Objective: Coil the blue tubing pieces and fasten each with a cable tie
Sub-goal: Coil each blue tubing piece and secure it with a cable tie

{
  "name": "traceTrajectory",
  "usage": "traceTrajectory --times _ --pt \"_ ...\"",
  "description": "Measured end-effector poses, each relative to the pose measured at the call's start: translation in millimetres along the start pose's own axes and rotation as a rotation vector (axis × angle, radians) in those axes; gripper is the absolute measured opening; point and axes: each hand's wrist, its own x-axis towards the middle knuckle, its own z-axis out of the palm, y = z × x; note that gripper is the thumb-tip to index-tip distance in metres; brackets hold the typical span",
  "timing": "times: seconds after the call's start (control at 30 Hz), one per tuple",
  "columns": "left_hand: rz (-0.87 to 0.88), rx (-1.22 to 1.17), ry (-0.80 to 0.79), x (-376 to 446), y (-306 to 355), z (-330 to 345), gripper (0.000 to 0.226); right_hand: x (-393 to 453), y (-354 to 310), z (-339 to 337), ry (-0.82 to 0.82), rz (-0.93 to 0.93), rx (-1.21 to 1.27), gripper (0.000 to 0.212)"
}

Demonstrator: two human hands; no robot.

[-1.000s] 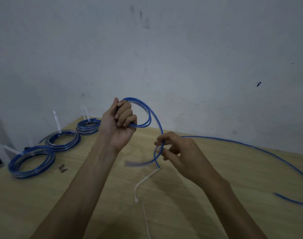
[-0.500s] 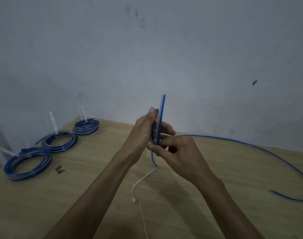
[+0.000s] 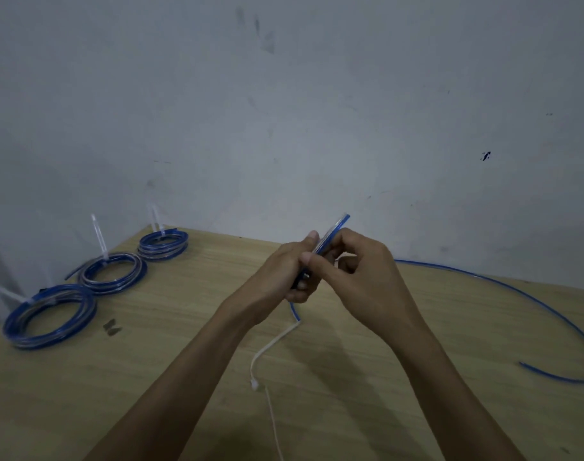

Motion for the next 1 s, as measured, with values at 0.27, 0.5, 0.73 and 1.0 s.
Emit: traceTrajectory --times 0.27,0.5,0.73,1.0 --pt "-0.128 -0.088 -0.126 -0.1 1.8 -3.0 0.046 4.3 13.1 -4.4 0.218 0.211 -0.039 0.058" --pt "-0.227 -0.205 -0.176 -0.8 1.5 -12.3 0.056 0.5 18.0 -11.4 -0.062 -0.155 -0.6 0.056" --pt "-0.183 0.031 0.025 -0.6 8.6 -14.3 0.057 -3.6 19.1 -2.6 -0.241 -0.03 -0.543 0.04" --pt "0.119 0.497 0.366 5.7 -1.8 -8.6 0.072 -2.2 15.5 5.7 -0.267 0.044 -0.674 0.045"
